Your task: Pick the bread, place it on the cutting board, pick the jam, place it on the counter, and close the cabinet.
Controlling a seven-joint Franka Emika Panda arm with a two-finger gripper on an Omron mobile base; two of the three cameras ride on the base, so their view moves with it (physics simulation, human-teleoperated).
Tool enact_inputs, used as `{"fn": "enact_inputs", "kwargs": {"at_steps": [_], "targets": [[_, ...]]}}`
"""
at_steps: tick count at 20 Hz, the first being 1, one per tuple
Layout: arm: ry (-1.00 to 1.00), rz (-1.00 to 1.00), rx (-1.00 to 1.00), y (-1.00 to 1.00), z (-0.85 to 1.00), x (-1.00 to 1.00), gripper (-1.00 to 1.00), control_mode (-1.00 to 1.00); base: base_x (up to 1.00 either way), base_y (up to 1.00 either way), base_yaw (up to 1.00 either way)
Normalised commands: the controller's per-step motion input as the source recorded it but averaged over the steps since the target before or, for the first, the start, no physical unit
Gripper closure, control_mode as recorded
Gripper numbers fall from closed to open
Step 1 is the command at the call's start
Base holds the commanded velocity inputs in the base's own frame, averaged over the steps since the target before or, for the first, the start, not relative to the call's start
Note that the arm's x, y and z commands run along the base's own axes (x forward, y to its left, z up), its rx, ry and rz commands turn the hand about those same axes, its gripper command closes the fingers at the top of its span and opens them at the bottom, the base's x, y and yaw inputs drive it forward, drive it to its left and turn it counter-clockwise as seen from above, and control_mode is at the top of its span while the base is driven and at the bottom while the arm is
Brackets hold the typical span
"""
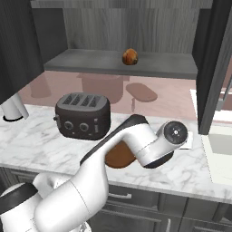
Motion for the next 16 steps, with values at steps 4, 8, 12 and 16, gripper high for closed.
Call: {"fn": "enact_inputs", "kwargs": {"at_steps": [4,8,12,16], "targets": [[0.0,0.0,0.0,-0.23,-0.35,0.0,1.0,-1.0,0.0,0.0,0.0],[0.0,0.0,-0.02,-0.1,-0.4,0.0,1.0,-1.0,0.0,0.0,0.0],[0.0,0.0,-0.02,-0.06,-0.38,0.01,1.0,-1.0,0.0,0.0,0.0],[0.0,0.0,-0.02,-0.03,-0.35,0.06,1.0,-1.0,0.0,0.0,0.0]]}}
